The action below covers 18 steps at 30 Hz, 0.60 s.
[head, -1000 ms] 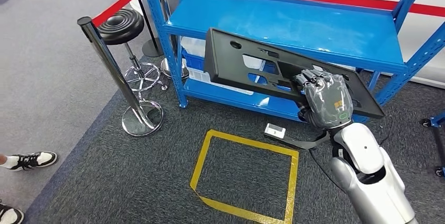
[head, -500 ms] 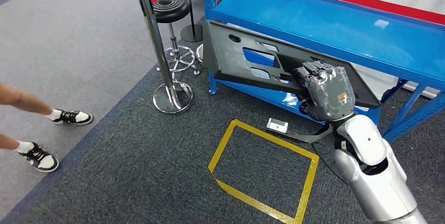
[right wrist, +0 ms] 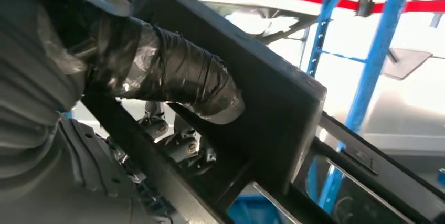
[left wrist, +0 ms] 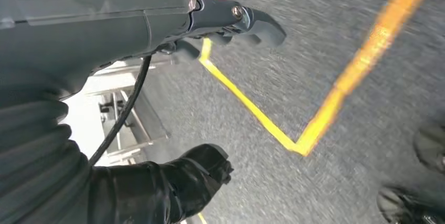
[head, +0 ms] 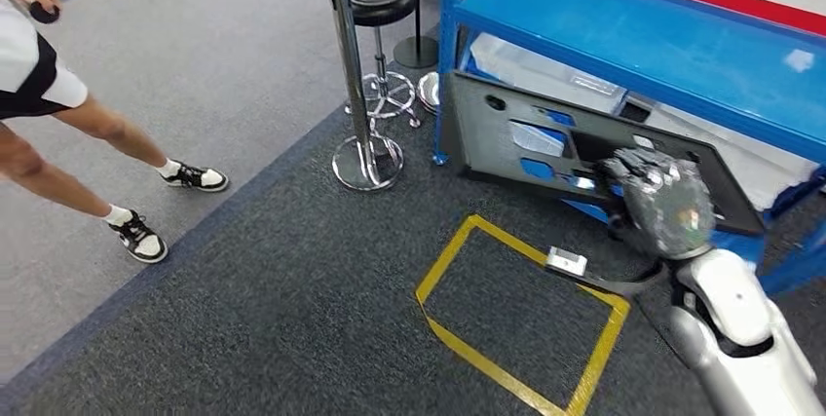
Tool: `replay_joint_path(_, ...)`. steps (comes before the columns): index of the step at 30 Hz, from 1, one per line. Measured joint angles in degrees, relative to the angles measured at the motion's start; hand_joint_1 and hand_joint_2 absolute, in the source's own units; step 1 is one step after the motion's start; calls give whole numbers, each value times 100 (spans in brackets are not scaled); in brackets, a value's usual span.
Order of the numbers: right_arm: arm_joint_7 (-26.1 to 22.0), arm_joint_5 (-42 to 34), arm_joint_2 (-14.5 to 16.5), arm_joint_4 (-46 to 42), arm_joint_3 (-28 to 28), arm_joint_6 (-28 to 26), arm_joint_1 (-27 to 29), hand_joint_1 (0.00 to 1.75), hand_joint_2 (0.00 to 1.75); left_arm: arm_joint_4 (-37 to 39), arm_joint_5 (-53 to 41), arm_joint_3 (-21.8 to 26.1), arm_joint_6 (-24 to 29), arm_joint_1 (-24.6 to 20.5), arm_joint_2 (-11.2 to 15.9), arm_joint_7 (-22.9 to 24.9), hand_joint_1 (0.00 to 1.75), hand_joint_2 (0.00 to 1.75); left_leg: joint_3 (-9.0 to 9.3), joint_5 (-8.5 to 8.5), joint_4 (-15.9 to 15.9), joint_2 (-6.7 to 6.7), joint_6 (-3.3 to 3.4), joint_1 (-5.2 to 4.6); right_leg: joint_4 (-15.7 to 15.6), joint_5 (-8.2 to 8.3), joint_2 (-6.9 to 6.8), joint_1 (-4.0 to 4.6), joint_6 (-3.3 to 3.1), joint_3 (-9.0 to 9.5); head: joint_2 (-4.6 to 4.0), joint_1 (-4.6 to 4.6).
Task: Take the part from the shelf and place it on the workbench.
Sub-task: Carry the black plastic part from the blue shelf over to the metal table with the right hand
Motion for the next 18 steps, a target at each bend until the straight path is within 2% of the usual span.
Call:
replay_joint_path(2,7,55,107,1,34,159,-103,175,175,10,87,9,-51,-8,15,11,0,175,-190,-533,635,300,-62,31,15,78,-134,17,-42,-114,0,-29)
replay_joint_path(3,34,87,182,2,78,263,-185,175,175,10,139,22,-99,-12,26,33,0,175,-253,-700,963,368,-82,48,31,115,-206,32,-50,-184,0,-30)
replay_joint_path(4,69,115,263,2,139,358,-280,175,175,11,189,41,-154,-14,37,69,0,175,-262,-735,1191,399,-88,54,48,150,-280,49,-54,-257,0,-30)
replay_joint_path(5,117,139,342,2,211,441,-374,175,175,12,239,67,-213,-15,47,112,0,175,-199,-635,1275,415,-75,52,61,185,-353,72,-56,-329,0,-31)
replay_joint_path(6,171,153,405,0,285,497,-455,175,175,12,282,97,-264,-18,59,149,0,175,-50,-452,1190,434,-38,39,70,217,-435,102,-60,-393,0,-31)
replay_joint_path(7,231,159,446,-3,354,525,-523,175,175,12,323,129,-305,-22,76,162,0,175,196,-300,918,501,30,5,73,245,-520,132,-64,-439,0,-31)
replay_joint_path(8,292,161,472,-7,408,536,-578,175,175,10,355,158,-337,-25,111,152,0,175,489,-279,532,643,123,-42,72,272,-612,157,-64,-461,0,-28)
replay_joint_path(9,350,158,485,-11,446,537,-631,175,175,9,385,183,-364,-28,144,123,0,175,774,-347,124,791,199,-96,68,296,-709,163,-57,-465,0,-26)
replay_joint_path(10,398,152,491,-15,475,535,-684,175,175,8,407,202,-383,-24,177,93,0,175,976,-445,-196,903,260,-146,55,317,-809,151,-41,-450,0,-25)
replay_joint_path(11,428,144,499,-18,497,533,-731,175,175,8,419,220,-393,-14,211,71,0,175,1080,-519,-395,948,303,-185,34,340,-909,129,-13,-427,0,-33)
replay_joint_path(12,449,137,505,-21,518,532,-769,175,175,8,429,241,-398,-3,228,55,0,175,1113,-494,-506,899,330,-209,0,368,-1002,108,20,-395,0,-42)
replay_joint_path(13,459,129,511,-22,540,532,-801,175,175,9,433,263,-399,13,242,43,0,175,1128,-413,-579,820,360,-205,-13,373,-1003,94,52,-372,0,-49)
replay_joint_path(14,462,124,517,-24,562,528,-823,175,175,9,436,283,-402,21,250,30,0,175,1149,-334,-662,751,398,-192,33,318,-881,84,78,-382,0,-56)
replay_joint_path(15,463,119,519,-25,578,525,-838,175,175,10,437,296,-406,22,249,16,0,175,1154,-256,-729,682,421,-168,186,193,-676,77,96,-437,0,-51)
replay_joint_path(16,466,116,518,-26,590,521,-851,175,175,10,436,303,-410,22,243,4,0,175,1144,-196,-759,618,430,-142,452,8,-431,67,111,-542,0,-48)
replay_joint_path(17,469,114,516,-25,600,517,-856,175,175,10,436,307,-414,22,240,-3,0,175,1099,-163,-747,553,441,-135,802,-201,-248,60,127,-684,0,-46)
replay_joint_path(18,472,113,513,-24,609,516,-858,175,175,10,435,312,-418,26,238,-8,0,175,1047,-147,-715,481,436,-132,1150,-360,-159,57,145,-818,0,-45)
